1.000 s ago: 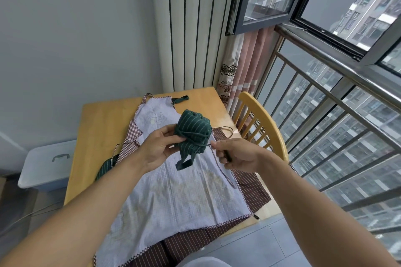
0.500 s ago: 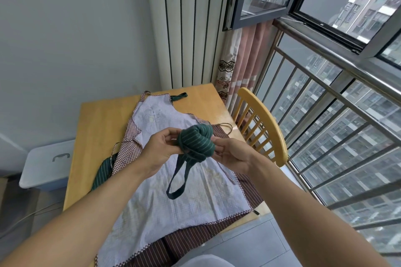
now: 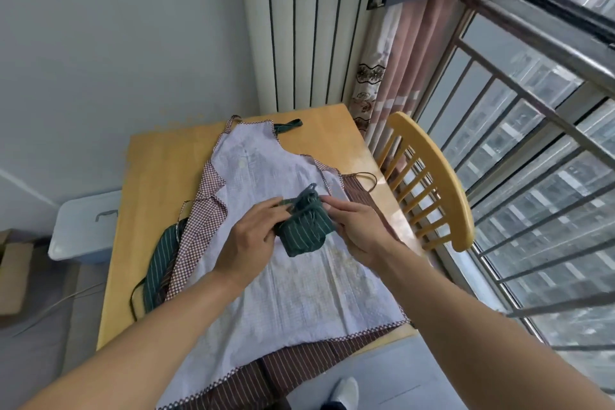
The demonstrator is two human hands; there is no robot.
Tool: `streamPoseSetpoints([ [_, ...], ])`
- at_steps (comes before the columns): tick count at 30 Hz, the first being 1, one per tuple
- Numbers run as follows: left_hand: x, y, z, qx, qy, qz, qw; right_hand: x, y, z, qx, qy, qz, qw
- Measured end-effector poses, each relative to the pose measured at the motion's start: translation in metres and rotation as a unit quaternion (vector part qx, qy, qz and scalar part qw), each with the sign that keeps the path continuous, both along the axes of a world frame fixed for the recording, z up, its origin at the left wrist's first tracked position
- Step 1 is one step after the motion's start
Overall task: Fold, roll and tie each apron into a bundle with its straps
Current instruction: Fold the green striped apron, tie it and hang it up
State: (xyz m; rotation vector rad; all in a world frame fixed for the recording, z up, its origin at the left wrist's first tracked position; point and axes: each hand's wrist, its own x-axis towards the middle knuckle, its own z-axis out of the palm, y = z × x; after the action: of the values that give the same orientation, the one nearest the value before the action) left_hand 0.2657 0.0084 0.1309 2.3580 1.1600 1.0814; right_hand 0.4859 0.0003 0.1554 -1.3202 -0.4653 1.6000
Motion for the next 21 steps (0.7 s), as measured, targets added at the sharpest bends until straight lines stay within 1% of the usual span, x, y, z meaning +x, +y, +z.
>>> streamPoseSetpoints([
  [2,-0.009,-0.008,-0.047,-0.031,0.016,-0.007,0.999,-0.016,-0.011,-0.049,-0.03,-0.044,-0.014,0.998],
  [3,-0.014,-0.014,-0.072,-0.082,0.04,-0.016,0.996,-0.023,-0.02,-0.076,-0.052,-0.074,-0.017,0.996],
  [4,-0.022,-0.021,-0.103,-0.158,0.077,-0.031,0.984,-0.031,-0.03,-0.106,-0.082,-0.103,-0.017,0.991],
  [6,-0.033,-0.041,-0.14,-0.313,0.159,-0.067,0.934,-0.04,-0.054,-0.15,-0.121,-0.162,0.002,0.979],
  [7,-0.034,-0.05,-0.151,-0.363,0.17,-0.061,0.914,-0.041,-0.064,-0.162,-0.129,-0.185,0.017,0.974],
  [8,-0.034,-0.058,-0.159,-0.385,0.156,-0.035,0.909,-0.042,-0.07,-0.169,-0.132,-0.194,0.022,0.972],
  [10,-0.03,-0.063,-0.163,-0.375,0.101,0.046,0.92,-0.04,-0.076,-0.171,-0.127,-0.186,0.006,0.974],
  [12,-0.023,-0.063,-0.156,-0.364,0.059,0.081,0.926,-0.039,-0.081,-0.165,-0.111,-0.192,-0.015,0.975],
  [14,-0.017,-0.061,-0.154,-0.385,0.028,0.073,0.919,-0.038,-0.084,-0.159,-0.101,-0.197,-0.045,0.974],
  [16,-0.012,-0.059,-0.152,-0.415,0.005,0.072,0.907,-0.04,-0.088,-0.152,-0.097,-0.222,-0.062,0.968],
  [21,-0.008,-0.054,-0.153,-0.443,-0.007,0.061,0.894,-0.048,-0.092,-0.143,-0.074,-0.321,-0.01,0.944],
])
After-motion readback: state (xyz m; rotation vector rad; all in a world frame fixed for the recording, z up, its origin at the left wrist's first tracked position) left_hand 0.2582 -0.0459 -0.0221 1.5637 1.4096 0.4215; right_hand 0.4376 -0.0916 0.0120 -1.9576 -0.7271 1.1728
